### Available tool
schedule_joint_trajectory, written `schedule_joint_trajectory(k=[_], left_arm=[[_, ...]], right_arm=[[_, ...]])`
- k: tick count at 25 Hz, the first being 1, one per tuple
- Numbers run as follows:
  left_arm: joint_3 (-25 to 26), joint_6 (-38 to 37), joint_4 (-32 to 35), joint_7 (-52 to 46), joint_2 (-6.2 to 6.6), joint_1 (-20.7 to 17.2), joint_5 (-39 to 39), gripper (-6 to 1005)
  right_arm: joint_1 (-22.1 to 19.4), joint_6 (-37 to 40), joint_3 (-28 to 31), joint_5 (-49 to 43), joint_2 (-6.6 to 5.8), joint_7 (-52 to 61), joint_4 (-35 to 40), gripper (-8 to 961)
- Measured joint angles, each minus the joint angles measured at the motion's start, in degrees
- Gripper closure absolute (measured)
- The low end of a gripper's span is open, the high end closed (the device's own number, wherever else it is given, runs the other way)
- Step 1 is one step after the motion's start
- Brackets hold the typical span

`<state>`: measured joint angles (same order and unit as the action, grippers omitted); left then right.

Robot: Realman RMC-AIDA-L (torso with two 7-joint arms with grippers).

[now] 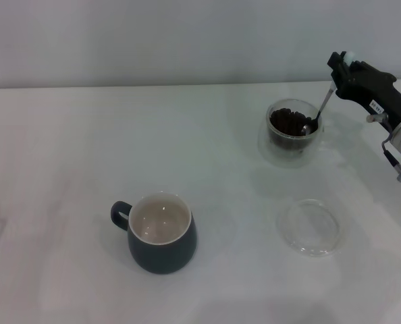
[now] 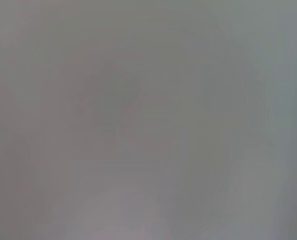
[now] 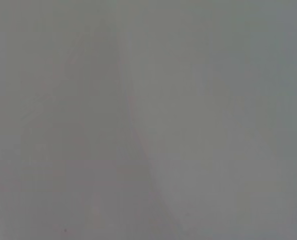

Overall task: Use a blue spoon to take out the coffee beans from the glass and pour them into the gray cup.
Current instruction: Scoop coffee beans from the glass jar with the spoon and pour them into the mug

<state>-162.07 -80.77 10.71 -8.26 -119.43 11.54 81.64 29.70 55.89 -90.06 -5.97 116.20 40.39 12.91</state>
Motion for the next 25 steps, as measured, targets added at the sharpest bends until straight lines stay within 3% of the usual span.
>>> schedule_joint_trajectory(k=[25], left_arm=[[-0.09, 0.09, -0.07, -0.02, -0.09, -0.41, -0.08, 137]], right_arm=[[0.25, -5.81, -0.89, 0.44, -0.02, 20.18, 0.43, 801]])
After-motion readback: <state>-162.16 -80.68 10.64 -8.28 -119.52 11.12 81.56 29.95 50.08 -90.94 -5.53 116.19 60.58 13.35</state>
